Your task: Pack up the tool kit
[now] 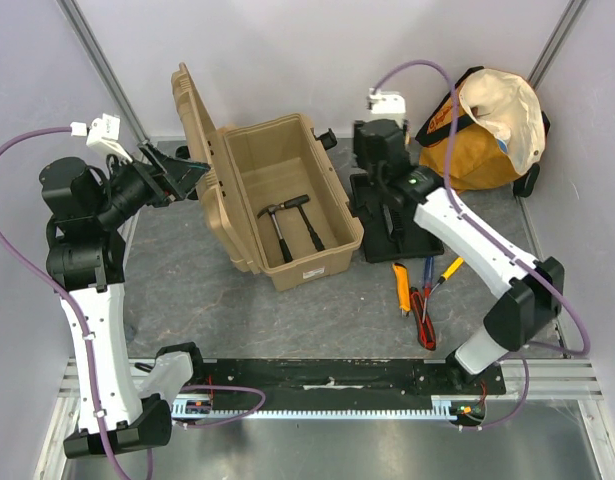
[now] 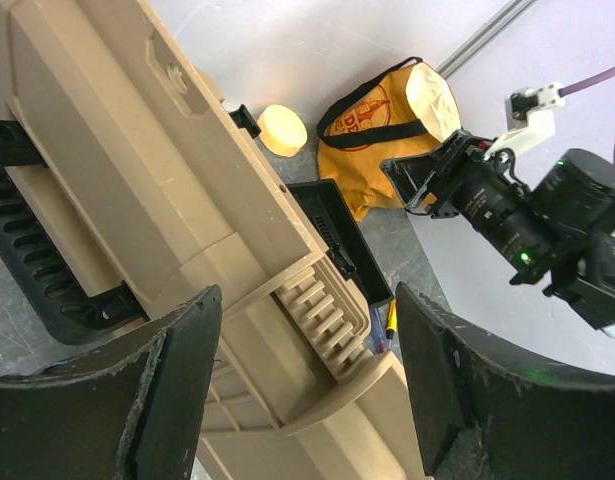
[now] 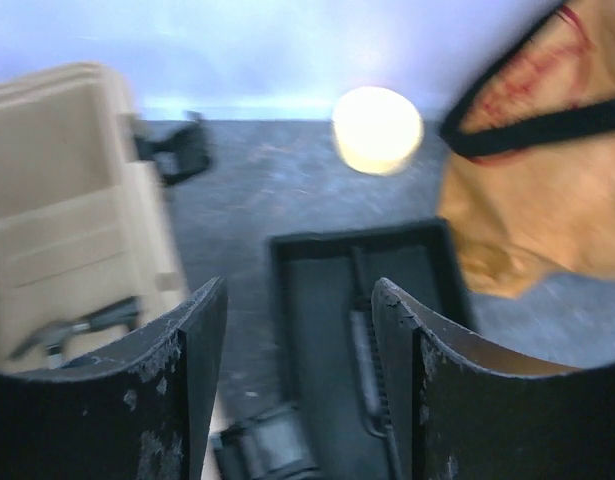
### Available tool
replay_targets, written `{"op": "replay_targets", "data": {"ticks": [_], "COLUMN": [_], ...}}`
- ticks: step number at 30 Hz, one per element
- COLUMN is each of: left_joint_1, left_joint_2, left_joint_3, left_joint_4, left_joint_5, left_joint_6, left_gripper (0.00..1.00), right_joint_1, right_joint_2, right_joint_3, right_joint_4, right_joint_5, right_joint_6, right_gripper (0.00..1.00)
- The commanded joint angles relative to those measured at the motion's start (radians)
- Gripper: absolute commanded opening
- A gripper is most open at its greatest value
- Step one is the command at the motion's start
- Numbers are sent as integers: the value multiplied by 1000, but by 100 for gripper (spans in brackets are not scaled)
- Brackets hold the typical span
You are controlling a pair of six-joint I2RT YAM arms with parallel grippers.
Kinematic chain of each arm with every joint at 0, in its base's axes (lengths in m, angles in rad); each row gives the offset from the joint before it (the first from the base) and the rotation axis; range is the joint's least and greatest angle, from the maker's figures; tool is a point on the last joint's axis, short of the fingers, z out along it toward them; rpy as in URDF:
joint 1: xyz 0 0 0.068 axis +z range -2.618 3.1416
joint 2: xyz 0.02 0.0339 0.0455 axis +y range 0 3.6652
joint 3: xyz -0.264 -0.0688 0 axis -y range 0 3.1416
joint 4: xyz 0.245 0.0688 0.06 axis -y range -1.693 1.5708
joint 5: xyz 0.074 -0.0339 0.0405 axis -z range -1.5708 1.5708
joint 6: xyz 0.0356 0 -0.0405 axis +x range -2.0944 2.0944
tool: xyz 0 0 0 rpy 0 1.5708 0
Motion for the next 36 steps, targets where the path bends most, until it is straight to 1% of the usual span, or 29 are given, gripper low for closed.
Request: {"op": "replay_targets", "data": {"ticks": [1, 5, 8, 10, 13, 19, 24, 28, 30, 32, 35, 36], "left_joint_1": [-7, -7, -6, -7, -7, -9, -9, -7, -9, -7, -7, -9], "left_joint_2": [-7, -4, -2, -4, -2, 1, 1, 1, 1, 1, -1, 1], "left_joint_3": [21, 18, 18, 18, 18, 15, 15, 15, 15, 15, 15, 14], "left_joint_4": [4, 2, 4, 4, 4, 4, 4, 4, 4, 4, 4, 4], "left_joint_5": [2, -1, -2, -2, -2, -2, -4, -5, -5, -5, -7, -7], "left_joint_6": [33, 33, 35, 36, 38, 39, 39, 41, 41, 41, 44, 41], "left_gripper": [76, 76, 76, 76, 76, 76, 76, 76, 76, 76, 76, 76], "right_joint_1": [-138, -221, -262, -290, -319, -376, -394, -397, -396, -397, -397, -397], "right_joint_2": [-57, -79, -44, -15, 54, 160, 234, 280, 297, 309, 308, 301], "right_joint_3": [-179, -301, -336, -353, -361, -367, -362, -354, -357, -356, -361, -364], "right_joint_4": [-15, 28, 34, 44, 55, 71, 87, 97, 103, 104, 101, 101], "right_joint_5": [-43, -129, -180, -245, -311, -419, -451, -467, -473, -468, -451, -442], "right_joint_6": [72, 71, 94, 98, 95, 79, 53, 31, 20, 13, 5, 3], "right_gripper": [68, 72, 74, 74, 73, 70, 65, 58, 52, 44, 27, 19]}}
